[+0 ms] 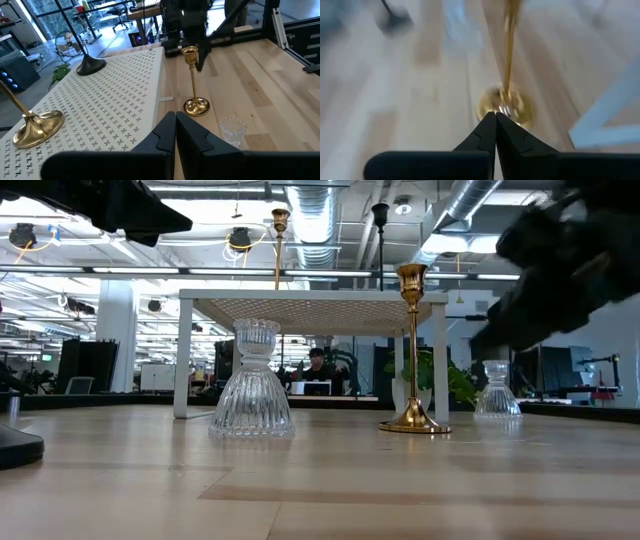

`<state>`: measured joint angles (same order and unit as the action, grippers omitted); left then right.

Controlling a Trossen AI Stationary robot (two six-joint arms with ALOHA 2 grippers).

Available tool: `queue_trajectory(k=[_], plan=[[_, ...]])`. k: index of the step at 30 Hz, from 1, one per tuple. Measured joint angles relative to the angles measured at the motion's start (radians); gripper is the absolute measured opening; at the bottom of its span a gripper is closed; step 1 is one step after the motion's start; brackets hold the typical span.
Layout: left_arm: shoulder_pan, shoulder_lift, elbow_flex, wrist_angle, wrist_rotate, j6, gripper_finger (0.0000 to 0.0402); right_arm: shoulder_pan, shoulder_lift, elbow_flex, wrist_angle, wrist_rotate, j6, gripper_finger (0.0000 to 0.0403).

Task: Pick & Place candle stick holders
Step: Put the gold candle holder on the shelf

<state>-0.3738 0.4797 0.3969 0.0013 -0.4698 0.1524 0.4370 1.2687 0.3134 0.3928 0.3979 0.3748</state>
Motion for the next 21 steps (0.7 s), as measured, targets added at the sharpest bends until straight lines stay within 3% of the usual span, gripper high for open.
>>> queue_trajectory(k=[2,5,17,21], plan=[[0.0,0.0,0.0,0.0,0.0,0.0,0.0012,0.001,-0.045,-0.086,0.167,-0.002,-0.024,0.0],[0.0,0.0,0.0,0.0,0.0,0.0,0.0012,0.0,-0.072,-0.165,0.277,-0.003,-0.043,0.0],[0.0,0.0,0.0,0.0,0.0,0.0,0.0012,-0.009,0.045,-0.167,0.298,-0.002,-0.044,0.0],[0.0,0.0,0.0,0.0,0.0,0.0,0.0012,-0.031,0.093,-0.131,0.323,-0.001,-0.045,0.0019]])
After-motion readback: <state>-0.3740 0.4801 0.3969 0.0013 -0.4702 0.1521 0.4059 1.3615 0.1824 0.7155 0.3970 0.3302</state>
